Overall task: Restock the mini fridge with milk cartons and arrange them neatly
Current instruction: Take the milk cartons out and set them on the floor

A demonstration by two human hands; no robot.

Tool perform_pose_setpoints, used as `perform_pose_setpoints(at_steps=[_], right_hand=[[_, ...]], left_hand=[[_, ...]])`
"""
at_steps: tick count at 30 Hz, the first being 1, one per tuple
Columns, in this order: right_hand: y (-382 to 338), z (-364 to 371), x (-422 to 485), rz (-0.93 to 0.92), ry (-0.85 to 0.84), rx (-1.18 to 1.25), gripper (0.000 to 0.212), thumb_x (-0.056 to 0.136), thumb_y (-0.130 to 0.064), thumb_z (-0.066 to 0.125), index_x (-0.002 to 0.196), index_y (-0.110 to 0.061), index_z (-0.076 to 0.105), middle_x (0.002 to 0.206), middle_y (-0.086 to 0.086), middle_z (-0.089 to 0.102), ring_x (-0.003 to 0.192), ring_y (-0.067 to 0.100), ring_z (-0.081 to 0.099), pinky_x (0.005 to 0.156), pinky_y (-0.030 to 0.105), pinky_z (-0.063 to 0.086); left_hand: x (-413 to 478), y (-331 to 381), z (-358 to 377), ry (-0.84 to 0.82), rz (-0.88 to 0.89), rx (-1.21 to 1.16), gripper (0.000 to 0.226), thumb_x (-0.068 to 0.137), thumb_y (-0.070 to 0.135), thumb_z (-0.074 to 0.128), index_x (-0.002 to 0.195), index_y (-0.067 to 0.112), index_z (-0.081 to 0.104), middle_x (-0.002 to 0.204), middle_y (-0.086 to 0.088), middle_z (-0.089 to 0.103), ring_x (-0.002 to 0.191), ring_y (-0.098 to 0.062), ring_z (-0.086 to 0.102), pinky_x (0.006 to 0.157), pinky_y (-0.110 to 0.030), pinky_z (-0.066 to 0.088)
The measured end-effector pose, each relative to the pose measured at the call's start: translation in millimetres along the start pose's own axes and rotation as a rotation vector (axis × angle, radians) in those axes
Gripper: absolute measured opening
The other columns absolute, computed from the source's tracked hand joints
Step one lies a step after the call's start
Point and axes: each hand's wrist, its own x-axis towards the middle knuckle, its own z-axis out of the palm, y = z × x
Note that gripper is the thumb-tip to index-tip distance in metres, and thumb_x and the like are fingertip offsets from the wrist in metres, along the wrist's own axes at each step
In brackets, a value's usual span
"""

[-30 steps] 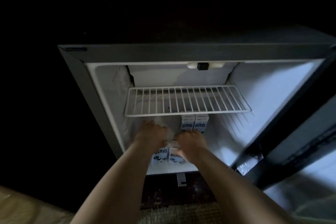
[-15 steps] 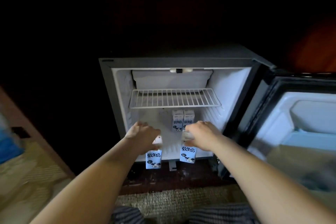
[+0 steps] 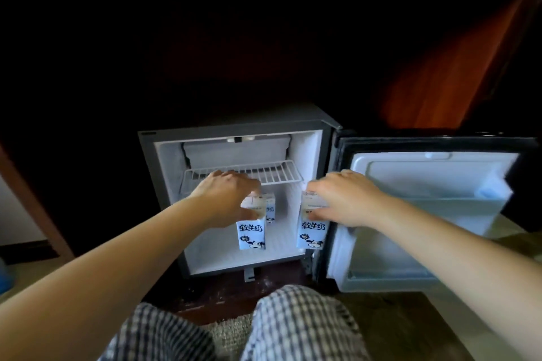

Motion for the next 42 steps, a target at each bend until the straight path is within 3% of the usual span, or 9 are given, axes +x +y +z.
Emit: perform_pose_setpoints(at_steps=[4,7,12,18,23,25,30,36,42], right_hand=[[23,-15,-41,0.053,-0.004,-0.025,0.038,0.087,-0.053,0.056,0.101,-0.017,0.052,0.096,0.002,0.061,0.096,0.025,0.058,0.072,0.033,0.035],[41,-19,-71,0.121,-0.079,-0.022,0.040,0.087,-0.053,0.056,0.105,-0.017,0.052,0.095,0.000,0.057,0.096,0.025,0.057,0.067,0.032,0.034],[62,-8,-125,0.188,-0.239,0.016,0.037,0.087,-0.051,0.056,0.104,-0.018,0.053,0.101,-0.002,0.060,0.087,0.019,0.054,0.061,0.029,0.035],[78,35,-190,0.320,-0.383,0.095,0.030,0.084,-0.045,0.062,0.093,-0.022,0.046,0.094,-0.001,0.054,0.097,0.028,0.056,0.065,0.031,0.035],[76,72,-242,0.403,-0.482,0.217,0.025,0.084,-0.030,0.065,0.081,-0.021,0.042,0.071,-0.006,0.040,0.069,0.018,0.044,0.052,0.027,0.028],[73,89,-261,0.432,-0.523,0.245,0.023,0.085,-0.032,0.064,0.089,-0.019,0.045,0.068,-0.008,0.036,0.065,0.017,0.040,0.050,0.025,0.026],[63,134,-311,0.534,-0.582,0.336,0.027,0.081,-0.034,0.065,0.089,-0.011,0.053,0.071,0.000,0.045,0.059,0.016,0.041,0.052,0.028,0.030],[44,184,-367,0.662,-0.635,0.494,0.023,0.079,-0.036,0.067,0.081,-0.020,0.051,0.077,-0.004,0.053,0.070,0.014,0.051,0.054,0.024,0.035],[10,253,-413,0.775,-0.734,0.591,0.048,0.079,-0.040,0.070,0.118,-0.018,0.055,0.115,0.004,0.062,0.101,0.020,0.059,0.087,0.037,0.052]], left_hand=[[9,46,-21,0.014,0.075,-0.066,0.036,0.085,0.053,0.057,0.110,0.028,0.053,0.117,0.008,0.060,0.096,-0.014,0.055,0.079,-0.026,0.039],[17,84,-24,0.031,0.153,-0.099,0.033,0.085,0.052,0.058,0.103,0.026,0.052,0.109,0.006,0.060,0.089,-0.013,0.053,0.081,-0.026,0.043],[32,144,-8,0.008,0.305,-0.044,0.042,0.086,0.054,0.055,0.119,0.028,0.050,0.116,0.005,0.059,0.101,-0.016,0.056,0.090,-0.029,0.037],[44,216,28,-0.077,0.418,-0.064,0.047,0.086,0.050,0.057,0.126,0.027,0.048,0.123,0.004,0.057,0.111,-0.019,0.055,0.094,-0.033,0.041],[39,273,68,-0.208,0.461,-0.151,0.043,0.087,0.045,0.058,0.124,0.027,0.048,0.124,0.004,0.056,0.108,-0.019,0.056,0.087,-0.035,0.049],[34,294,86,-0.263,0.477,-0.163,0.040,0.086,0.045,0.059,0.120,0.026,0.049,0.119,0.003,0.056,0.104,-0.019,0.056,0.081,-0.033,0.049],[16,338,129,-0.452,0.502,-0.160,0.041,0.085,0.049,0.059,0.116,0.025,0.048,0.114,0.001,0.053,0.101,-0.021,0.051,0.074,-0.032,0.041],[-16,381,171,-0.641,0.512,-0.157,0.038,0.085,0.041,0.061,0.117,0.023,0.050,0.117,0.000,0.057,0.104,-0.022,0.056,0.080,-0.034,0.046],[-50,412,214,-0.785,0.574,-0.165,0.041,0.090,0.030,0.057,0.128,0.017,0.045,0.129,-0.007,0.053,0.114,-0.025,0.054,0.081,-0.030,0.042]])
